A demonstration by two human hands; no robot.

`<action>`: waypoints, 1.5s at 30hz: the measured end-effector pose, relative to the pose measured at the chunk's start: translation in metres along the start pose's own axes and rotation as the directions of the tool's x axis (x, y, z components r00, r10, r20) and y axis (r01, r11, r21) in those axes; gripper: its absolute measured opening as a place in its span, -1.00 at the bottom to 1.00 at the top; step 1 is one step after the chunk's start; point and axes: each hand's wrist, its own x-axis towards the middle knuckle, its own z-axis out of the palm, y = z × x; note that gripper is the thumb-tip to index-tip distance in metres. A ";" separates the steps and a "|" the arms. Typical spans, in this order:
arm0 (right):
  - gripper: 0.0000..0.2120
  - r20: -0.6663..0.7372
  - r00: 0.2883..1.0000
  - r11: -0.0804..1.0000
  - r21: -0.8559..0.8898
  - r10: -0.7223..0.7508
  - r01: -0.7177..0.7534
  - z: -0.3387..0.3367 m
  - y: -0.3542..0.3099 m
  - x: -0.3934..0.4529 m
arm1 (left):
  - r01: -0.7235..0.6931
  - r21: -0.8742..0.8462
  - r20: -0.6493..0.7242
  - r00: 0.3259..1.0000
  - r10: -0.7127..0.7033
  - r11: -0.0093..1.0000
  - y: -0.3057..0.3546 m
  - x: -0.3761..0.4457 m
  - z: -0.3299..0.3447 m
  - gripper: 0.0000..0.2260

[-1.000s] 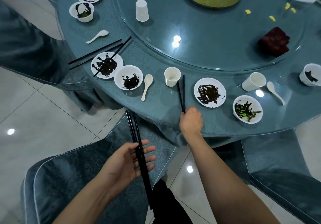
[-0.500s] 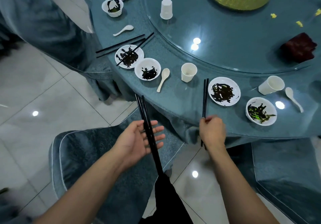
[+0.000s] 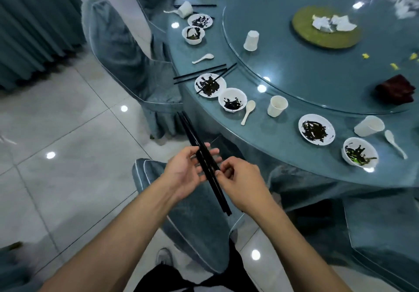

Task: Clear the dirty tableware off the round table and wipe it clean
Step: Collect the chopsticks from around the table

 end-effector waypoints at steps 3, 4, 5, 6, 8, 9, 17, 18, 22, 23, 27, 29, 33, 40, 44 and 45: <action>-0.87 0.014 1.000 0.999 -0.044 -0.027 0.028 0.027 -0.036 -0.012 | -0.027 0.010 0.020 0.999 0.027 1.000 0.014 -0.019 -0.039 -0.74; -0.89 0.017 0.999 0.998 -0.055 -0.039 0.040 0.036 -0.047 -0.016 | -0.034 0.015 0.022 0.999 0.034 0.999 0.018 -0.025 -0.052 -0.78; -0.90 0.017 0.998 0.996 -0.065 -0.056 0.056 0.046 -0.058 -0.020 | -0.041 0.018 0.020 0.999 0.041 0.999 0.021 -0.031 -0.065 -0.80; -0.90 0.013 0.997 0.994 -0.075 -0.074 0.075 0.055 -0.068 -0.024 | -0.048 0.017 0.017 0.999 0.048 0.999 0.025 -0.036 -0.078 -0.82; -0.87 0.002 0.994 0.989 -0.100 -0.106 0.106 0.073 -0.090 -0.029 | -0.056 0.007 0.009 0.998 0.055 0.998 0.032 -0.045 -0.104 -0.83; -0.85 -0.008 0.993 0.985 -0.121 -0.121 0.119 0.082 -0.100 -0.031 | -0.054 -0.003 0.001 0.999 0.054 0.999 0.037 -0.049 -0.115 -0.83; -0.77 -0.197 0.931 0.931 -0.266 -0.308 0.251 0.121 -0.149 -0.020 | -0.045 -0.145 -0.048 0.998 0.038 0.988 0.086 -0.076 -0.182 -0.84; -0.74 -0.203 0.924 0.920 -0.298 -0.323 0.256 0.123 -0.151 -0.014 | -0.042 -0.156 -0.048 0.998 0.035 0.987 0.091 -0.076 -0.186 -0.83; -0.73 -0.261 0.893 0.887 -0.389 -0.366 0.250 0.132 -0.156 0.013 | -0.024 -0.172 -0.031 0.999 0.019 0.985 0.112 -0.070 -0.196 -0.81; -0.72 -0.269 0.891 0.886 -0.395 -0.364 0.243 0.133 -0.156 0.021 | -0.018 -0.171 -0.022 1.000 0.014 0.985 0.117 -0.066 -0.197 -0.80; -0.71 -0.274 0.909 0.909 -0.363 -0.314 0.205 0.131 -0.156 0.058 | 0.007 -0.161 0.017 1.000 -0.004 0.987 0.145 -0.043 -0.191 -0.78; -0.70 -0.279 0.921 0.923 -0.345 -0.274 0.170 0.125 -0.153 0.080 | 0.021 -0.156 0.038 0.999 -0.015 0.988 0.164 -0.028 -0.184 -0.78; -0.69 -0.332 0.922 0.948 -0.301 -0.202 0.100 0.112 -0.149 0.128 | 0.041 -0.110 0.063 0.997 -0.035 0.993 0.204 0.008 -0.168 -0.75; -0.69 -0.341 0.933 0.966 -0.256 -0.112 0.023 0.089 -0.148 0.189 | 0.109 -0.089 0.144 0.985 -0.095 0.990 0.254 0.065 -0.142 -0.78; -0.66 -0.353 0.935 0.972 -0.225 -0.019 -0.065 0.087 -0.147 0.217 | 0.172 -0.046 0.173 0.972 -0.161 0.984 0.282 0.098 -0.140 -0.76; -0.66 -0.361 0.933 0.972 -0.219 0.007 -0.092 0.088 -0.148 0.225 | 0.182 -0.032 0.182 0.968 -0.173 0.983 0.291 0.109 -0.141 -0.76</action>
